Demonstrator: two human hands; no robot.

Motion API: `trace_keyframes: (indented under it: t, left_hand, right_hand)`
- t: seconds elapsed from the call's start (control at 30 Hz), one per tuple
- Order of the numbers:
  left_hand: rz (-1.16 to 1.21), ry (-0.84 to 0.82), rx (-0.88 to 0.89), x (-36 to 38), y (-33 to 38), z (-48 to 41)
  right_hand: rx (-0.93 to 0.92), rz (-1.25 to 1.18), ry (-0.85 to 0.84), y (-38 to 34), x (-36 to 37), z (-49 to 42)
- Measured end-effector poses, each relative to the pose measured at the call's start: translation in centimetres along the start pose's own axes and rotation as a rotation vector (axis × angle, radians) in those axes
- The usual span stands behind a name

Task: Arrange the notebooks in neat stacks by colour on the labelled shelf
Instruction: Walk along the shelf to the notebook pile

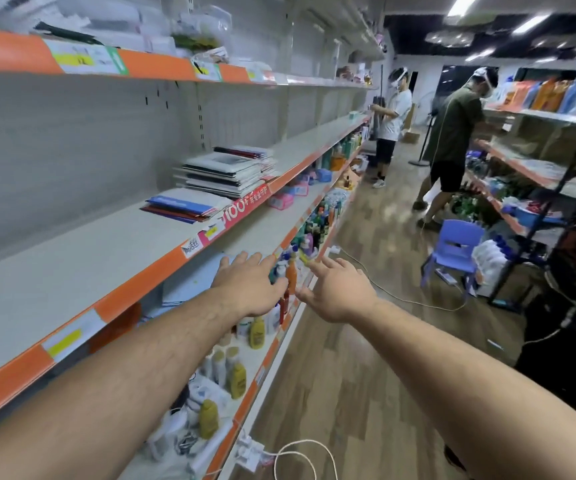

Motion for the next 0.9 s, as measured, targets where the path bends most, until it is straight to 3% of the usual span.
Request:
trace_keyframes:
  t: [0.47,0.67,0.9]
  left_hand:
    - [0.004,-0.020,0.043,-0.2,8.2,-22.9]
    - [-0.011,0.005,-0.020,0.8,11.8,-30.8]
    - [-0.019,0.025,-0.211,-0.6,14.9,-39.5]
  right_hand:
    - [0.102,0.011,-0.036,14.4,-2.1,-17.8]
    - [0.003,-0.011,-0.015,21.0,-1.8,-26.4]
    - [-0.209,-0.002,-0.045,28.1,-3.5,-36.9]
Point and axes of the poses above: each hand's wrist, its own z-axis away from the middle knuckle, its own x-axis out of the palm, y = z × x, the point moved 5 cm from there along -z, towards the middle knuckle, and after that the axes turned 10 degrees about -x, right-handed, at the moved point
